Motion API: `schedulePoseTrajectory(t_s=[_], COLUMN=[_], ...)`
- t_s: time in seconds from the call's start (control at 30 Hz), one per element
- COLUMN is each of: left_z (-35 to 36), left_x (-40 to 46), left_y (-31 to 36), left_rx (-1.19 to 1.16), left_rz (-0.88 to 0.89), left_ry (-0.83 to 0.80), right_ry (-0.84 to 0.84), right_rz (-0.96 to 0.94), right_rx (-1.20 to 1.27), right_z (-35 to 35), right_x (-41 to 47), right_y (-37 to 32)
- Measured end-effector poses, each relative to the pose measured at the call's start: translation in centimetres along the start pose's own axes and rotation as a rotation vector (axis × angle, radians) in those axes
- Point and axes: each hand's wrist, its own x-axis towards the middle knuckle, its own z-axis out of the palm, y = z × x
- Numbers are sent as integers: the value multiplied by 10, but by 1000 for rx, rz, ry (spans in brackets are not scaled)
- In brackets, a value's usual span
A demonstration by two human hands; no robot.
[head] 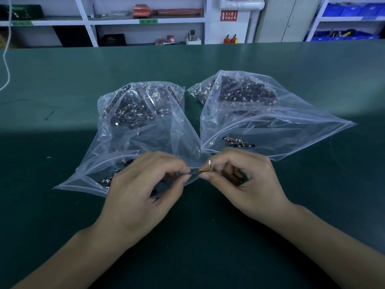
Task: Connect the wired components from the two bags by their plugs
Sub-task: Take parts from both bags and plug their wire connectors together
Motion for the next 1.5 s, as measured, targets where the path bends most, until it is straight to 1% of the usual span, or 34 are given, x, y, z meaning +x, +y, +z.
schedulePoseTrajectory(t_s=[0.17, 0.37, 0.63, 0.73, 0.87, 0.97, 1.03, 1.1, 1.23, 1.33, 1.43, 1.5], left_z=[1, 2, 0, 0, -2, -8, -13, -15, -19, -23, -24, -24], left_x=[0, -3, -2, -2, -2, 1, 2, 3, 7, 10, 9, 7], left_y=[0, -3, -3, -2, -4, -8, -10, -13, -22, -35, -40, -39], left_rx=[-20, -24, -37, 1, 54, 112, 142, 189, 383, 482, 571, 586], left_rz=[25, -34, -25, 7, -30, -44, -38, -45, 2, 11, -55, -117], left_ry=[-10, -15, -22, -29, -62, -77, -97, -122, -161, -256, -399, -456], right_ry=[-3, -14, -24, -35, 16, 33, 27, 52, 106, 123, 112, 87], right_rz=[0, 0, -2, -1, 22, 38, 81, 163, 340, 454, 463, 459], right_rx=[6, -14, 16, 12, -57, -154, -247, -302, -394, -509, -614, -636], right_z=[1, 0, 0, -1, -7, -22, -33, -39, -44, -51, -52, -49], right_x=[-1, 0, 0, -1, 1, 7, 10, 11, 9, 8, 8, 8], right_y=[-2, 1, 1, 2, 9, 20, 28, 37, 50, 56, 56, 55])
